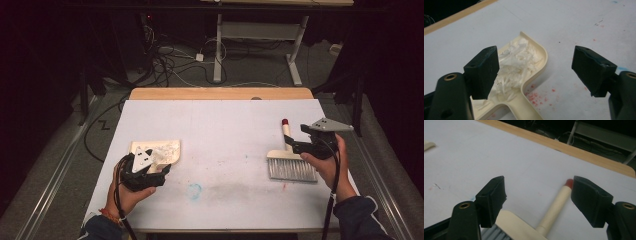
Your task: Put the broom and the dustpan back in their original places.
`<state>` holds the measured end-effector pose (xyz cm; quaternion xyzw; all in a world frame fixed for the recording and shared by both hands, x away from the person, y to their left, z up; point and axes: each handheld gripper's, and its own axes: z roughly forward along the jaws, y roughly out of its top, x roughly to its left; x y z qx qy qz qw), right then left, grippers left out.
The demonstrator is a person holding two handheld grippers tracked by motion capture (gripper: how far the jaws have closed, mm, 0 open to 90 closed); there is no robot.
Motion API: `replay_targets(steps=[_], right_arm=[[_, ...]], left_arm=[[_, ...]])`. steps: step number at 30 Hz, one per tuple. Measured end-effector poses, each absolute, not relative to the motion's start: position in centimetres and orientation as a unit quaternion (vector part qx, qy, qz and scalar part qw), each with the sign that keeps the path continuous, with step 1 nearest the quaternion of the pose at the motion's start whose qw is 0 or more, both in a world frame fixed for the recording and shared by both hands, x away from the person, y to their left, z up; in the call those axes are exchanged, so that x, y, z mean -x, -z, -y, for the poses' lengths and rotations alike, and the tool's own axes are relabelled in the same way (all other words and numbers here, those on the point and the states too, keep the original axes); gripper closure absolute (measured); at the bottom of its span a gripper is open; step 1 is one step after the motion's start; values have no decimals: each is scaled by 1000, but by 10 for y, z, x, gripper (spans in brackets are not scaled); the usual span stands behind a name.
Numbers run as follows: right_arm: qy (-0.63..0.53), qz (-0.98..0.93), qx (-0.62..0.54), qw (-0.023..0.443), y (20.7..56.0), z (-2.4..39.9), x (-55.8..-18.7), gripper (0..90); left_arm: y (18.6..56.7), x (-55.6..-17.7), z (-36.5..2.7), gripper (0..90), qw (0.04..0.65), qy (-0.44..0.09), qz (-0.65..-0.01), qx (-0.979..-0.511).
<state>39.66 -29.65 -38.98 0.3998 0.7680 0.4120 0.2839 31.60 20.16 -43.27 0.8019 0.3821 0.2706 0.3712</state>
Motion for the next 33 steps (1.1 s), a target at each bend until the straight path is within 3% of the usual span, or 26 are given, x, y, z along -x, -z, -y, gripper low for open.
replay_targets(steps=[13,33], right_arm=[[-450,-732,-395,324,386,287,-366,221],[-454,-742,-348,348,392,273,-325,222]], left_arm=[[427,-307,-194,180,387,-316,-360,-788],[425,-295,-184,168,398,-332,-316,-795]])
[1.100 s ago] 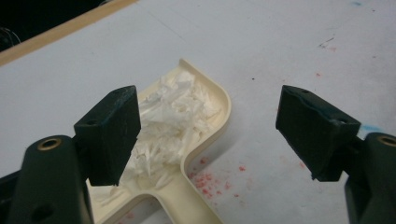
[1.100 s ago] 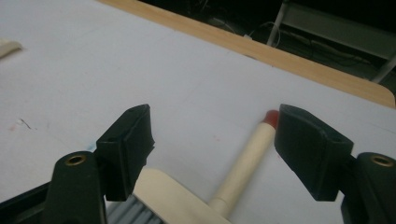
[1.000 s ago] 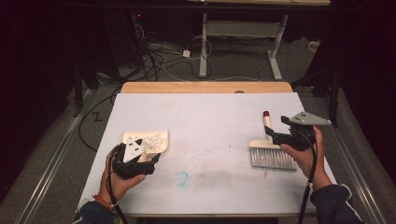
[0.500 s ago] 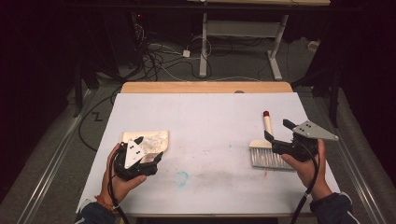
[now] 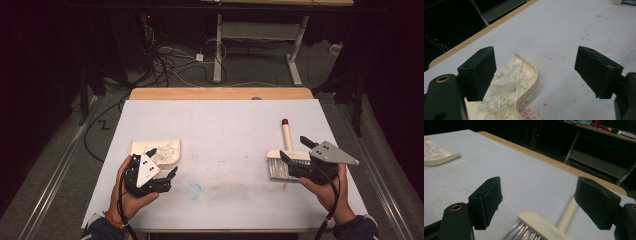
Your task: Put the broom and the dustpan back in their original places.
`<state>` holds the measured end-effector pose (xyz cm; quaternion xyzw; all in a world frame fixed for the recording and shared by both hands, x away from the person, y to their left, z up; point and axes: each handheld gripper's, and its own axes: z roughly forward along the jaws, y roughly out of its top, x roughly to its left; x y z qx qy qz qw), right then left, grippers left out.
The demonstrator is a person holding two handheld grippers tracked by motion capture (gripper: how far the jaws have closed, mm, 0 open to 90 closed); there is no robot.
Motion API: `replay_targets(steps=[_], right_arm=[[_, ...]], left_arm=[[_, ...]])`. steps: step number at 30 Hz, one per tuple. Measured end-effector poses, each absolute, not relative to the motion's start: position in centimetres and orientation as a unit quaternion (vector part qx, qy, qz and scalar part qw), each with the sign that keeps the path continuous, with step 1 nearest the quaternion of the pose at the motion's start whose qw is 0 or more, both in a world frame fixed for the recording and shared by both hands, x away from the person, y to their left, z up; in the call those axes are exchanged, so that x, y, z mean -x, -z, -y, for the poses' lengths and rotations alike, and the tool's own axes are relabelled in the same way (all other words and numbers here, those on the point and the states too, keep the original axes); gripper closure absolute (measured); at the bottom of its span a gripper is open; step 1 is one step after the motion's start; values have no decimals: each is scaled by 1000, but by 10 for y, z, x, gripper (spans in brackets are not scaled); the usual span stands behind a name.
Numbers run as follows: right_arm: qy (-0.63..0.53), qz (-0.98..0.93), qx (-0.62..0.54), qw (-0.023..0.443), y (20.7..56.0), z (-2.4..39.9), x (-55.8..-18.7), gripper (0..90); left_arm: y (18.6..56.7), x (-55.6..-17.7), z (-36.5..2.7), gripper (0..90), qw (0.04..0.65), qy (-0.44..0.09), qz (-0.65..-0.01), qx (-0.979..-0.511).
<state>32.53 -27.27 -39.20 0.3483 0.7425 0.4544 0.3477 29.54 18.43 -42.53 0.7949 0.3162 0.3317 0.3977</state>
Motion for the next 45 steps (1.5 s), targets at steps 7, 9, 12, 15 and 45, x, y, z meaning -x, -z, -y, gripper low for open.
replay_targets(steps=[7,9,12,15,45], right_arm=[[-443,-757,-322,356,402,266,-313,221],[-442,-758,-317,359,404,265,-310,220],[-439,-764,-311,356,408,263,-306,217],[-439,-766,-308,354,412,262,-302,204],[-426,-771,-318,352,450,277,-277,169]], left_arm=[[427,-292,-181,168,398,-330,-309,-798],[428,-292,-180,168,397,-330,-305,-800],[429,-291,-179,168,397,-330,-300,-802],[430,-289,-178,169,399,-333,-294,-802],[461,-270,-186,169,371,-320,-266,-831]])
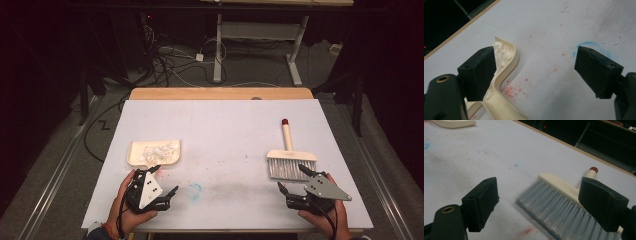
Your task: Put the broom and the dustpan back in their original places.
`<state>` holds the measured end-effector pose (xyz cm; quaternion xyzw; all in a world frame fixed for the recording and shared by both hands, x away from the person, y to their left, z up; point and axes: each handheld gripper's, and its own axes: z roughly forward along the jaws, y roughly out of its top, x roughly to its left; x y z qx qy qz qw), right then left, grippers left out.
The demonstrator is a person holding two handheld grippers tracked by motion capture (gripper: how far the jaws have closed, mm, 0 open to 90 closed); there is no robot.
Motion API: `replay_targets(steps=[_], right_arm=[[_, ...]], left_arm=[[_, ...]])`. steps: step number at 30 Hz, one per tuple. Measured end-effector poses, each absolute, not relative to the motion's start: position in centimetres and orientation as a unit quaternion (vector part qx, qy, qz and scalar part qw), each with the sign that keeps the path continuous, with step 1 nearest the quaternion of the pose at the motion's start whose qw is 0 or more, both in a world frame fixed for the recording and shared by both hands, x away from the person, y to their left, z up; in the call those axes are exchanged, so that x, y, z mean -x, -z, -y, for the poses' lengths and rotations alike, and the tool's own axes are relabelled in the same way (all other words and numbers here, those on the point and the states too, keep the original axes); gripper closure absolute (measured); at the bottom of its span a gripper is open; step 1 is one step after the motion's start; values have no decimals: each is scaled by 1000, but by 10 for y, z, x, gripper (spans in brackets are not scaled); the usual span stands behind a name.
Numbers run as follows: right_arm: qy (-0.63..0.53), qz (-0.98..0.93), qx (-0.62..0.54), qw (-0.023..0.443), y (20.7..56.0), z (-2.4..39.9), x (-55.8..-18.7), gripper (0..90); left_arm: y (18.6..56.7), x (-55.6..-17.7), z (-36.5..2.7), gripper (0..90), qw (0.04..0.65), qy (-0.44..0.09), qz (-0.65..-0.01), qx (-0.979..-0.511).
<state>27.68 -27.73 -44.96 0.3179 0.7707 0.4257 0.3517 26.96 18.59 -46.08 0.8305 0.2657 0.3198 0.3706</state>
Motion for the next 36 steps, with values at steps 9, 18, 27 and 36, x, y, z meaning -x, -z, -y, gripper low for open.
replay_targets(steps=[9,18,27,36], right_arm=[[-429,-769,-316,352,447,277,-276,170],[-425,-773,-309,356,446,271,-273,170],[-422,-777,-305,353,447,271,-272,171],[-418,-780,-307,351,448,271,-274,171]], left_arm=[[462,-272,-184,169,370,-315,-264,-833],[463,-271,-183,168,371,-309,-260,-836],[463,-274,-181,168,369,-307,-261,-837],[464,-276,-181,168,367,-303,-261,-840]])
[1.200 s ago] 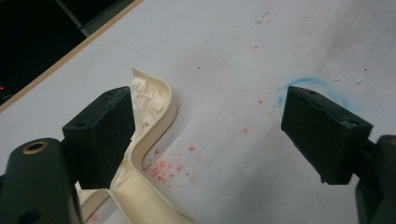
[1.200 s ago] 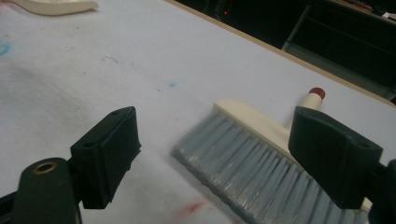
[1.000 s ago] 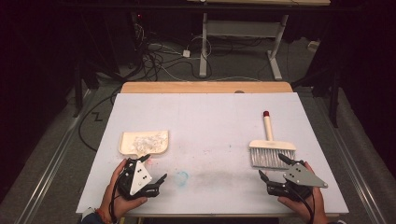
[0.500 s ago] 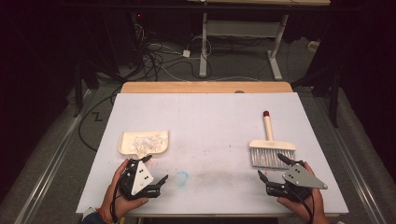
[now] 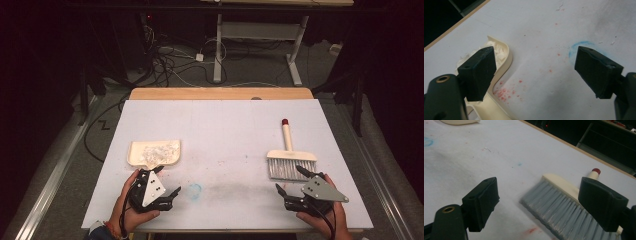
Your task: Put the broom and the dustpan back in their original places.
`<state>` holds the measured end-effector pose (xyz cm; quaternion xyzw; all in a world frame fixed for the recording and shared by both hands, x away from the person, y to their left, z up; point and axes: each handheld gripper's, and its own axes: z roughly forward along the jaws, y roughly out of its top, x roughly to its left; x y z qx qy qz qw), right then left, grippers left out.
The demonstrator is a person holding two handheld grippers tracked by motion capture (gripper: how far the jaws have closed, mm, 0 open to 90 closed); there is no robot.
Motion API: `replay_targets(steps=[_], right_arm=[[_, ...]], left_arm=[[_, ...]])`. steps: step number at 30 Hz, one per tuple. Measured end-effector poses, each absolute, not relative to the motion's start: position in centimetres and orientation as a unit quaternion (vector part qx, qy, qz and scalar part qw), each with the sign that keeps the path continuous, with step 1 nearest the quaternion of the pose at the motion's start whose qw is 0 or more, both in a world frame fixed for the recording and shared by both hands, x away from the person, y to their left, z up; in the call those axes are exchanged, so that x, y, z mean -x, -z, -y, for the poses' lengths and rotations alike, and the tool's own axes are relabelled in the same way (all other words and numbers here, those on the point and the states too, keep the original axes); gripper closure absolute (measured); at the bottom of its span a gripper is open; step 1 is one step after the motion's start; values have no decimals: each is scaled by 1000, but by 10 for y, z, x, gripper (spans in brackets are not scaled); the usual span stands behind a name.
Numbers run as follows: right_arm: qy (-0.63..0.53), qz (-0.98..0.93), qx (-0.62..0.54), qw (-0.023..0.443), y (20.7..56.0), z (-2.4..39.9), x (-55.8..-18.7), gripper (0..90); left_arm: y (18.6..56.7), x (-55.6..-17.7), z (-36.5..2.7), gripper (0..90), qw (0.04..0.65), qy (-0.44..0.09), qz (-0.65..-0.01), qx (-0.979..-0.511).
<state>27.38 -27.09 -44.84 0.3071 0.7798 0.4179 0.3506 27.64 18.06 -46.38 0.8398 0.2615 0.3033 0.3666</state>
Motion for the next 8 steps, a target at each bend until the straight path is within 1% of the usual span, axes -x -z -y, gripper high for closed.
replay_targets(steps=[3,8], right_arm=[[-411,-792,-297,339,449,269,-275,187],[-408,-795,-294,338,451,268,-276,177]], left_arm=[[463,-278,-179,168,362,-305,-262,-841],[460,-279,-180,168,367,-309,-262,-838]])
